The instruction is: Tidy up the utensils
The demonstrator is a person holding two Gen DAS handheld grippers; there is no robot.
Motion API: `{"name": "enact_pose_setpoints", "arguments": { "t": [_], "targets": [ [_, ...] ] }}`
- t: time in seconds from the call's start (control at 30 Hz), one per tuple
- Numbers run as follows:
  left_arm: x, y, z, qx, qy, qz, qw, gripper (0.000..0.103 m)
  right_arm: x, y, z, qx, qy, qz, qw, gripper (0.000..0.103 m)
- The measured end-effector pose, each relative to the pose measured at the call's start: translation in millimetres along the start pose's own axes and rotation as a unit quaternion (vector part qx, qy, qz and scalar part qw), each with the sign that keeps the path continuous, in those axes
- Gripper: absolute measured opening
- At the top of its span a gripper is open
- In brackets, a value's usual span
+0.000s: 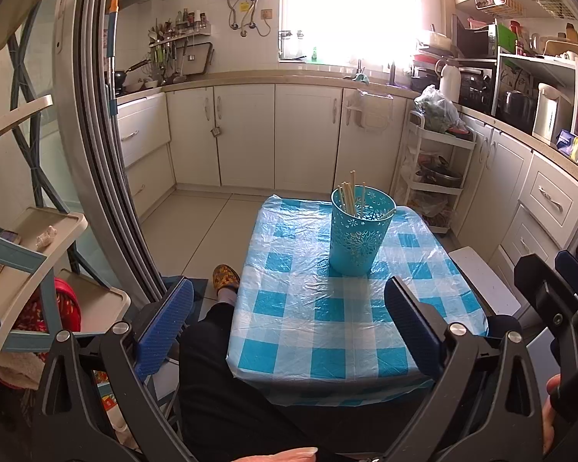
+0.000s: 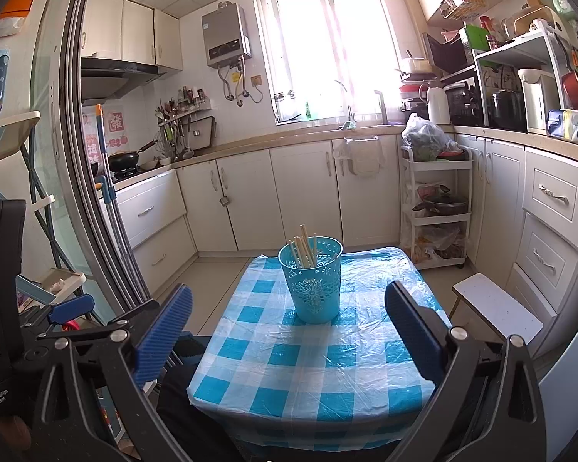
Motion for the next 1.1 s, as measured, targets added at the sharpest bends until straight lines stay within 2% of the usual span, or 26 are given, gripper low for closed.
{"name": "enact_pose_setpoints", "arguments": {
  "t": [1.0,1.1],
  "targets": [
    [-8.7,5.2,1.1,-0.005,-0.008,-0.004,1.0,0.096,-3.8,-1.2,1.1,-0.001,-0.003,0.001,1.0,0.096],
    [-15.0,9.1,-2.3,-0.018,0.011,0.001,0.9998,0.096,-5.8,-2.3,1.2,-0.001,-0.005,0.002,1.0,0.096]
  ]
}}
Point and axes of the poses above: each gripper's, at about its wrist camera, not at the fingertips, and z roughly the way its jaws point, y to its right, x to its top, the point moved 3 cm from there along z, roughly the way its jaws point, and after that the axes turned 13 degrees about -x, right-handed, at the moved point
